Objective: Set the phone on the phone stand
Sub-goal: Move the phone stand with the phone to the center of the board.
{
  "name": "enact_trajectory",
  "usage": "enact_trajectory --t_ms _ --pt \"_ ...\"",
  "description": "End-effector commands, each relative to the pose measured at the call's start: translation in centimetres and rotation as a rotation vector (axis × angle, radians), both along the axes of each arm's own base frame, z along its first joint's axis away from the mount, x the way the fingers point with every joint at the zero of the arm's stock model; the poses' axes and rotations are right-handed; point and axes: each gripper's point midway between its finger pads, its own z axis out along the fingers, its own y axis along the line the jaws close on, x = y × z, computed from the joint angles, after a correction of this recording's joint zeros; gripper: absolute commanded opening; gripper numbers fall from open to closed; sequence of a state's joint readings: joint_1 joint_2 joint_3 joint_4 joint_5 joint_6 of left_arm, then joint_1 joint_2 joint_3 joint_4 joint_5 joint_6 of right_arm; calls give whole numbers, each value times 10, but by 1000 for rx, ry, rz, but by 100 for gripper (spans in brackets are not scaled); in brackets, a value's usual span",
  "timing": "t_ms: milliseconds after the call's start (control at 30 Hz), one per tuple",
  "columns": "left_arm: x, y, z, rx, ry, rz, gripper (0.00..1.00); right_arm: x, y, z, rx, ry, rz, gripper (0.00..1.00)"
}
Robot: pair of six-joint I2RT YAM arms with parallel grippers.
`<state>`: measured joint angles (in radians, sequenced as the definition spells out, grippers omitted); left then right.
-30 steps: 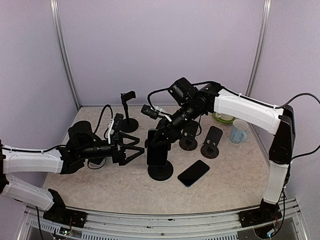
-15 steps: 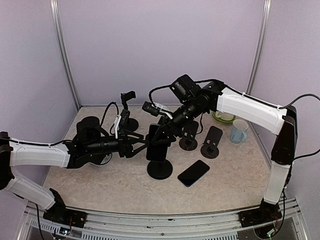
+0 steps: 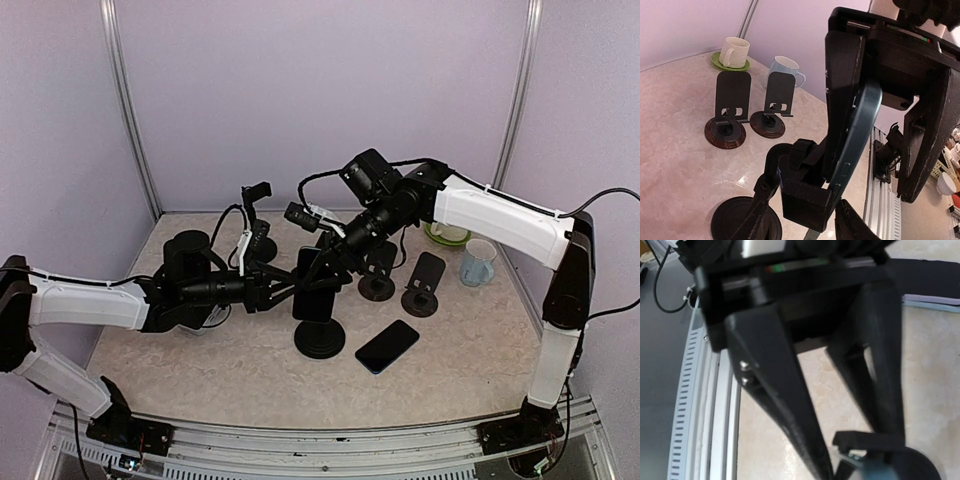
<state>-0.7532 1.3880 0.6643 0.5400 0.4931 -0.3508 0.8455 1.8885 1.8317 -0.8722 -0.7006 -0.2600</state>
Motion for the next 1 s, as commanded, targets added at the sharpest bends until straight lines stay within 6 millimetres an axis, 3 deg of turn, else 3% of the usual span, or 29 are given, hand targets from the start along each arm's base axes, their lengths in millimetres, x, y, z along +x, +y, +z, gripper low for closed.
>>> enact_trajectory --t_ms 0,133,333,600,800,967 --pt "1 -5 16 -46 -28 -20 30 16 -29 -57 -199 79 -110 51" --pt "-2 -7 18 -59 -35 -48 9 21 -28 -58 -190 75 -117 56" --pt "-8 -5 17 -66 -39 -68 2 30 -29 -53 -166 79 -138 60" --pt "-16 -4 18 -75 -43 -99 2 27 -24 -34 -86 84 -119 67" --pt "-21 -5 20 -88 -16 -120 2 25 -26 -34 -89 76 -101 67" --pt "-22 -4 22 -93 -16 -120 20 24 -27 -40 -102 84 -93 64"
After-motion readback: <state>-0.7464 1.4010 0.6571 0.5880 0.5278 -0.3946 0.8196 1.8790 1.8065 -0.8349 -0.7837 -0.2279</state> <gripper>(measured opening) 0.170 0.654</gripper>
